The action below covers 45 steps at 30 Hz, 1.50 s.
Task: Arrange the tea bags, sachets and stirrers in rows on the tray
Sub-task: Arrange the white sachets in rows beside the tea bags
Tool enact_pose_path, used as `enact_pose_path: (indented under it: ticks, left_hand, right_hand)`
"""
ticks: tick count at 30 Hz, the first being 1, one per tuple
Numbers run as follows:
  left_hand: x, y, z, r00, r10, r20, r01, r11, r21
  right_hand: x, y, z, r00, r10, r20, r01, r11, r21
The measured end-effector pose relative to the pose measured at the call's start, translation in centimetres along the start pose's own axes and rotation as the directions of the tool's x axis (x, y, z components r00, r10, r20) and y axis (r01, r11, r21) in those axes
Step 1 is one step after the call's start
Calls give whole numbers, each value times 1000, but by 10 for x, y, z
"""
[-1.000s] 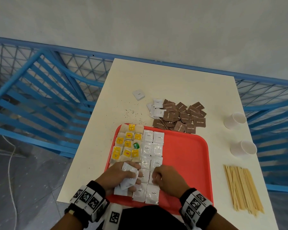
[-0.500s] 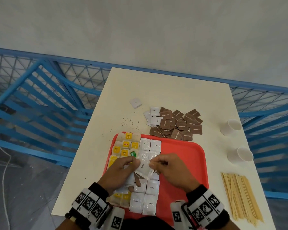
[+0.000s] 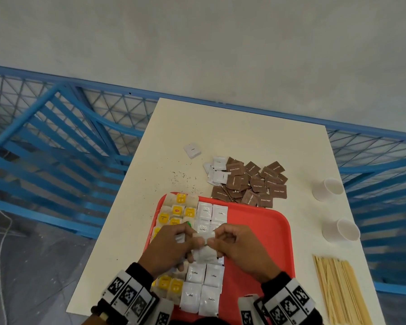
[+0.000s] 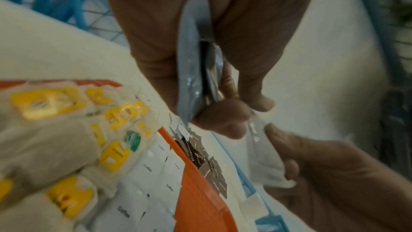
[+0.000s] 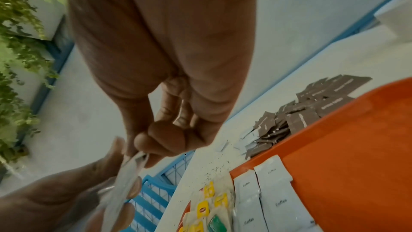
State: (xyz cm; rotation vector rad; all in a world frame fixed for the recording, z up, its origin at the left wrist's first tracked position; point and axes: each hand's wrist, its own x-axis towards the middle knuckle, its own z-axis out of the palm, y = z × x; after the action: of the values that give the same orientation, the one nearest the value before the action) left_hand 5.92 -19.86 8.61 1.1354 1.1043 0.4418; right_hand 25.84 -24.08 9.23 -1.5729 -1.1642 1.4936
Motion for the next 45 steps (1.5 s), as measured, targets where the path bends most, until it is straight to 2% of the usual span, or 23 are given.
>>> enact_pose_path:
  ticks: [3,7,12,16,19,22,28,31,35,37,40,42,44,45]
  left_hand:
    - [2,-10,0,997,-58,51,54,996,74]
    - [10,-21,-2,995,-83,48,78,992,95]
    - [25,-26,-9,994,-85,-72,83,996,-31]
    - [34,-24,-8,986,-110,-127,93,986,-139]
    - [37,-27,-10,979,-130,-160,100,978,-182]
    - [34,-35,-14,969,-176,-173,140,970,-200]
    - [24,-45,-24,973,-159,-165,138,982,-129]
    - [22,-45,-25,973,-164,-161,143,981,-132]
    - [24,-41,-22,970,-185,-157,148,964,-221]
    - [26,-34,-22,962,-235,-141,179,928,-327]
    - [30,-25,-21,961,-274,-41,205,803,-559]
    - [32,-20,-19,973,-232,-20,165,750,-641]
    - [33,-13,-15,981,-192,-29,123,730,-672]
    - [33,-10,-11,985,-171,-31,106,733,-672]
  right_hand:
    - [4,1,0,999,52,-14,-51,997,50]
    - [22,2,-3,998,48,-38,-51,994,-99]
    - [53,6,-4,997,72,-3,-71,981,-178]
    - [58,11,0,994,107,9,-104,983,-151]
    - [72,16,0,981,151,-122,-159,986,-58]
    - [96,26,-5,937,225,-268,-232,973,4]
    - [129,44,-5,891,341,-300,-368,929,-36]
    - [132,49,-4,889,329,-317,-371,925,-80]
    - [130,45,-9,875,216,-433,-330,921,-207]
    - [120,37,-10,895,165,-415,-287,925,-250]
    - [95,21,-9,941,106,-321,-194,947,-258]
    - [71,8,-4,979,138,-153,-170,960,-222]
    - [49,-2,5,977,213,12,-205,950,-235]
    - [41,-5,10,972,230,48,-213,949,-234]
